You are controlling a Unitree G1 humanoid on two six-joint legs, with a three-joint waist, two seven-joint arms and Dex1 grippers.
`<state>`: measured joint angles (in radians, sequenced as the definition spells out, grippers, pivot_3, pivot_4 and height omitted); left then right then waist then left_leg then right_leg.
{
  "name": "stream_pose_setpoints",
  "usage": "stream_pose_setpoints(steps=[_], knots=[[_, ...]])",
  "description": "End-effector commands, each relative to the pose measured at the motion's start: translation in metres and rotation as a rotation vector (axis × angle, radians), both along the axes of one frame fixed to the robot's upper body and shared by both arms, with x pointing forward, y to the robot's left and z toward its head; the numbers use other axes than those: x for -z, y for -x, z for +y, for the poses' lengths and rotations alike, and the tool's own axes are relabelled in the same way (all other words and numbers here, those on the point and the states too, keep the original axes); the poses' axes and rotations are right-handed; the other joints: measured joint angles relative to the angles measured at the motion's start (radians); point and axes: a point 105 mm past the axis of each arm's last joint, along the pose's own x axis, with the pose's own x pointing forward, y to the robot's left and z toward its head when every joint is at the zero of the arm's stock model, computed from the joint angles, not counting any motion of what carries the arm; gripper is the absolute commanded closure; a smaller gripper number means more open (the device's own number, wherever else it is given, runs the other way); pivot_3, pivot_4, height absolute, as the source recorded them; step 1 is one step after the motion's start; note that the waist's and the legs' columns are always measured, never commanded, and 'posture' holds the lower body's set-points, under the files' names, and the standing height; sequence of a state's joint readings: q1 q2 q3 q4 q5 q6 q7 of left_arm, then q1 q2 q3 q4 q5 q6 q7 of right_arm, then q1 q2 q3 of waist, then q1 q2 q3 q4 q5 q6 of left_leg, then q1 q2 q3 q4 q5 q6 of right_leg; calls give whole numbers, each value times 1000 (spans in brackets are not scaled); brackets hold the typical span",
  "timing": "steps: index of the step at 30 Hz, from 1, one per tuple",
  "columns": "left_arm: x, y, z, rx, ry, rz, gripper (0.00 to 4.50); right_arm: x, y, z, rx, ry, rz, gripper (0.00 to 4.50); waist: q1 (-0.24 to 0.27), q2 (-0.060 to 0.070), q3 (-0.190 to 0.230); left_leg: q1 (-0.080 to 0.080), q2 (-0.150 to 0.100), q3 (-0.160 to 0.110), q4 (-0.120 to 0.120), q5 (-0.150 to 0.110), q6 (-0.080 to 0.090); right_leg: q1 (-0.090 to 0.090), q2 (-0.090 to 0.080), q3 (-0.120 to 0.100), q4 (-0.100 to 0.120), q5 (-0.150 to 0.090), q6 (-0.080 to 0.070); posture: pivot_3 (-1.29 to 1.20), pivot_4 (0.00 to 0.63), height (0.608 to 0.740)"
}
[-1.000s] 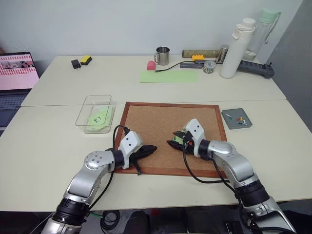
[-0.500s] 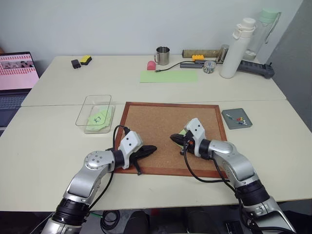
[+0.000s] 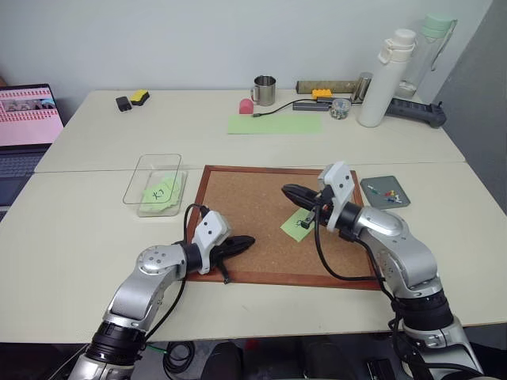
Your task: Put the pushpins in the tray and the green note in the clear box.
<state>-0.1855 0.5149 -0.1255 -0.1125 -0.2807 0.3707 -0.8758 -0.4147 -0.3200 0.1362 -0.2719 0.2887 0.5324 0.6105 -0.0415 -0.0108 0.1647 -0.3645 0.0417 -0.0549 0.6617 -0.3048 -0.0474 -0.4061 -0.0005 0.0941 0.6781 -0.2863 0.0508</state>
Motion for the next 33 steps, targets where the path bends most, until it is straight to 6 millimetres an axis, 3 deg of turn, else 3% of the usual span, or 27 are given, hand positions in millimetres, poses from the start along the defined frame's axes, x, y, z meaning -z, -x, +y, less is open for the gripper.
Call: stream_pose_setpoints(steps=[1, 11, 14, 21, 25, 33], knots=[[-4, -1, -2, 6, 29, 24, 3973, -7, 0, -11, 48, -4, -39, 4500, 1, 0, 0, 0, 0, 0, 0, 0, 0, 0, 0, 0, 0, 0, 0, 0, 150, 740], [-15, -3, -5, 15, 66, 3, 2041, 1, -9, -53, 211, 2, -10, 4500, 3, -1, 0, 0, 0, 0, 0, 0, 0, 0, 0, 0, 0, 0, 0, 0, 150, 740], [-29, -7, -9, 21, 97, -39, 1559, 1, -15, -83, 318, 1, 2, 4500, 4, -1, 1, -1, 0, 0, 0, 0, 0, 0, 0, 0, 0, 0, 0, 0, 150, 740], [-76, -12, -39, 137, 105, -223, 13, 7, -36, -179, 635, 57, 53, 4500, 12, -3, 2, -1, -2, 1, 1, 0, 0, 0, -2, 1, 0, 0, 0, 0, 150, 740], [-92, -9, -58, 217, 79, -320, 13, 18, -47, -203, 689, 65, 114, 4500, 5, -2, 2, 0, -2, 2, 0, 0, 0, 0, -2, 2, 0, 0, 0, 0, 150, 740], [-107, -2, -78, 329, 40, -439, 13, 30, -70, -216, 705, 61, 166, 4500, 0, -2, 2, -1, -2, 2, 0, 0, 0, 0, -1, 2, -1, 0, 0, 0, 150, 740]])
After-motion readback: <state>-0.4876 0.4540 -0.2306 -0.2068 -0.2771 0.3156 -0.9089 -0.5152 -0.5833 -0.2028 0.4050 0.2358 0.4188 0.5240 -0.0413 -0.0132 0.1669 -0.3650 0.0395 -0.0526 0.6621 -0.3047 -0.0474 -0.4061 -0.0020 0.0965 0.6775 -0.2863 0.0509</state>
